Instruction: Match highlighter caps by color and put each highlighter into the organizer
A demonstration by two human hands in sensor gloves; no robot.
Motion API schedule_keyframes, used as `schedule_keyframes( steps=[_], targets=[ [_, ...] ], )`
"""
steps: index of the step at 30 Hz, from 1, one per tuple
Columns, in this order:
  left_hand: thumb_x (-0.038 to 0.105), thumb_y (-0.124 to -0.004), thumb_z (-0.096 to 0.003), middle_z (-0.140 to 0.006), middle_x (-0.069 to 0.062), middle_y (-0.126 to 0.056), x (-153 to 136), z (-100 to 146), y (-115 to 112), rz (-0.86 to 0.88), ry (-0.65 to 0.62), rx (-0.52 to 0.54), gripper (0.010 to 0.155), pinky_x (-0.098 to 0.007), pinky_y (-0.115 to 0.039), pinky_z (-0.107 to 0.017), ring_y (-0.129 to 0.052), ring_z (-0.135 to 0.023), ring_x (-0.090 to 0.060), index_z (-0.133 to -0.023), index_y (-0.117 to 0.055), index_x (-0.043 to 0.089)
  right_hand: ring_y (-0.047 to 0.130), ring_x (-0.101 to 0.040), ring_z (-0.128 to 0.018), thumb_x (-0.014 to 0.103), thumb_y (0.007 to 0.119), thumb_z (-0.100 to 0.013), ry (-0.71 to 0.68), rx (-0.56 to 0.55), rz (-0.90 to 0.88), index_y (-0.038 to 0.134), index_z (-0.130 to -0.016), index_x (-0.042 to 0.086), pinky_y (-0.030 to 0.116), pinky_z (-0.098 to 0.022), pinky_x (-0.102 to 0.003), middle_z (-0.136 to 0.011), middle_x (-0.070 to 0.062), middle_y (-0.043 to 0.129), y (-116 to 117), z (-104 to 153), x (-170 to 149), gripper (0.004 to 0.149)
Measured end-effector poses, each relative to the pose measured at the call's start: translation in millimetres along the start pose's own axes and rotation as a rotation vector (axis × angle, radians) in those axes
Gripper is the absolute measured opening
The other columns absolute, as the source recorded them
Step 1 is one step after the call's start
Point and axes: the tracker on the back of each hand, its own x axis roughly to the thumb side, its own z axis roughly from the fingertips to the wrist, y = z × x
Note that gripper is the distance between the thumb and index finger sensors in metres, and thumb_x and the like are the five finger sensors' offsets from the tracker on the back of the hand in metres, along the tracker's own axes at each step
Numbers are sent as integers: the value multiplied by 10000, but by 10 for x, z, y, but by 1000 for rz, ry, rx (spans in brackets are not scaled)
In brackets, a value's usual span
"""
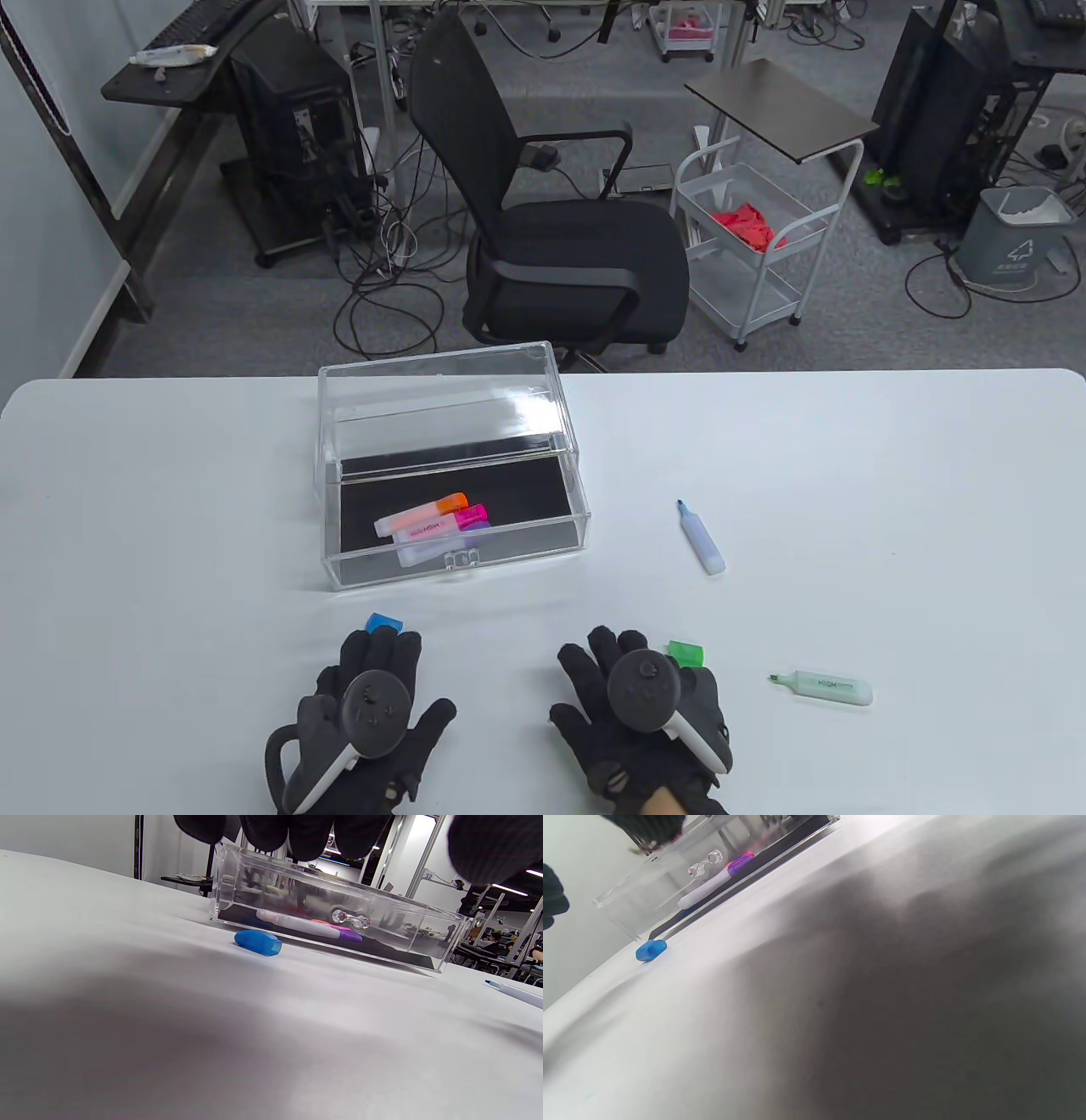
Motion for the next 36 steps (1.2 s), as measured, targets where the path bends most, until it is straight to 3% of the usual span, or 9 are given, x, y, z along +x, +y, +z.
schedule_keyframes(
  steps=[5,12,19,24,28,36],
  targets=[
    [761,-566,-412,-1204,128,-217,5,1,-28,-20,5,-15,846,-526,-336,-838,-232,-1195,-237,-1112,-247,410,51,-262,-1047,506,743,-432,11,-40,-3,436,-1025,406,30,-678,-632,-1151,46,217,-107,35,-5,676],
    [762,-566,-412,-1203,128,-208,-21,-36,-62,-28,17,-45,847,-526,-331,-838,-226,-1194,-235,-1111,-240,411,56,-256,-1052,490,764,-433,72,-76,72,434,-1024,410,25,-681,-632,-1151,56,213,-477,37,-87,682],
    [763,-565,-411,-1204,125,-205,-27,-39,-59,-31,23,-57,853,-526,-330,-838,-223,-1193,-239,-1112,-233,407,83,-266,-1058,466,801,-430,233,-122,197,433,-1021,409,30,-683,-639,-1150,59,221,-1039,91,-508,699],
    [764,-564,-412,-1204,125,-204,-12,-44,-73,-27,20,-65,853,-525,-331,-838,-224,-1193,-239,-1112,-231,408,85,-271,-1056,408,856,-423,384,-102,275,417,-1014,404,36,-691,-643,-1143,67,212,-1311,180,-924,736],
    [764,-564,-412,-1202,121,-196,-3,-55,-83,-33,20,-77,857,-523,-334,-839,-217,-1190,-242,-1112,-226,403,118,-275,-1064,381,882,-414,497,-51,293,419,-1010,397,53,-699,-649,-1143,67,230,-1373,245,-1281,755],
    [764,-563,-412,-1201,118,-199,11,-56,-97,-29,20,-87,859,-521,-337,-840,-219,-1189,-244,-1112,-226,400,148,-274,-1068,328,879,-419,616,62,258,439,-1002,397,65,-707,-651,-1140,69,274,-1225,222,-1720,733]
  ],
)
